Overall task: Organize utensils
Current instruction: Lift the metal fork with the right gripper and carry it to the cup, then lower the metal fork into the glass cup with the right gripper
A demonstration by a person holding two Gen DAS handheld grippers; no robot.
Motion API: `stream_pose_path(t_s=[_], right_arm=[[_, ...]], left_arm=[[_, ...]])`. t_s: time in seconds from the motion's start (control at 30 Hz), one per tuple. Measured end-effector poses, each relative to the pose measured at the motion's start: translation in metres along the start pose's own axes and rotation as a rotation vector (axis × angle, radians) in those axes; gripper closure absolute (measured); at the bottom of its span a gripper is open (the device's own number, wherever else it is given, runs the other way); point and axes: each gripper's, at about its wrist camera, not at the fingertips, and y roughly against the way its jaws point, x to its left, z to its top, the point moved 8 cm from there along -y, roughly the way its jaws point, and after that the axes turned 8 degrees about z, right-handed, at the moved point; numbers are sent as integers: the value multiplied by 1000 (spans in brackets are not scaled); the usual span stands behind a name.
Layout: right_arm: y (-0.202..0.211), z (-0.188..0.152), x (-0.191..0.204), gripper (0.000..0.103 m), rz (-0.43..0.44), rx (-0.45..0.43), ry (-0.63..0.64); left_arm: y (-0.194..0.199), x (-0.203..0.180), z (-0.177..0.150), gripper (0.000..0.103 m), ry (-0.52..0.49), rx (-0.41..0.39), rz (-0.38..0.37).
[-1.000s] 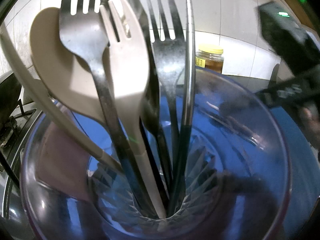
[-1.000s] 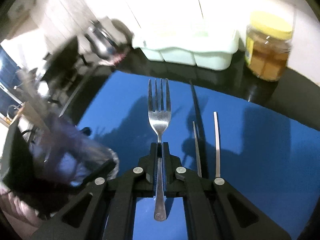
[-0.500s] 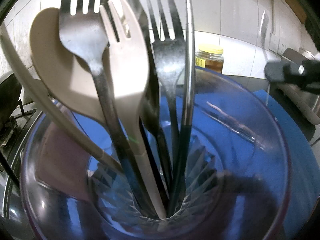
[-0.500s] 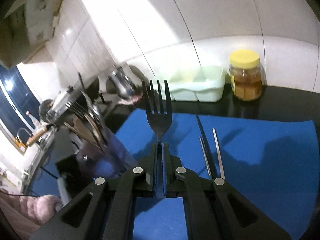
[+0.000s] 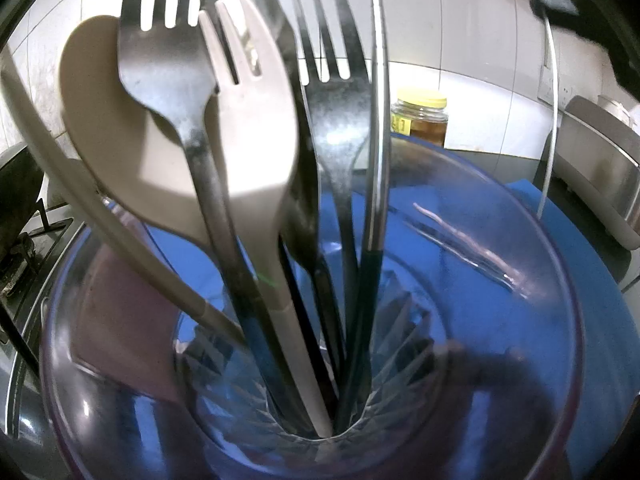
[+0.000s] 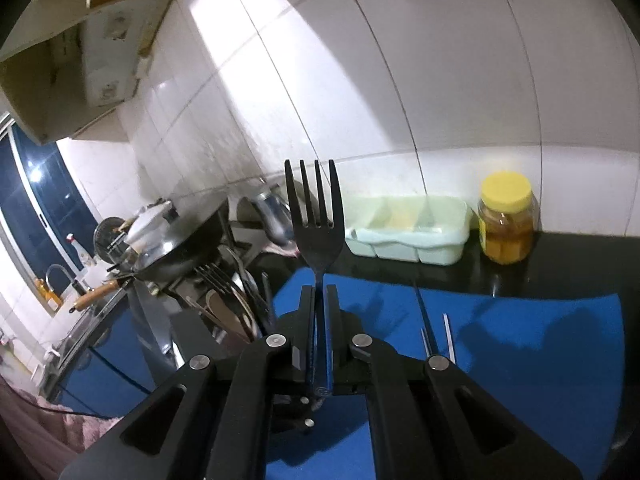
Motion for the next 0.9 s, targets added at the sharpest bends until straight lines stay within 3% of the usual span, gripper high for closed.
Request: stream_pose_path(t_s=[0.9], right_arm=[[-1, 34, 49, 98, 77, -74, 51]], left_arm=[[0, 0, 0, 23, 0, 0, 0]])
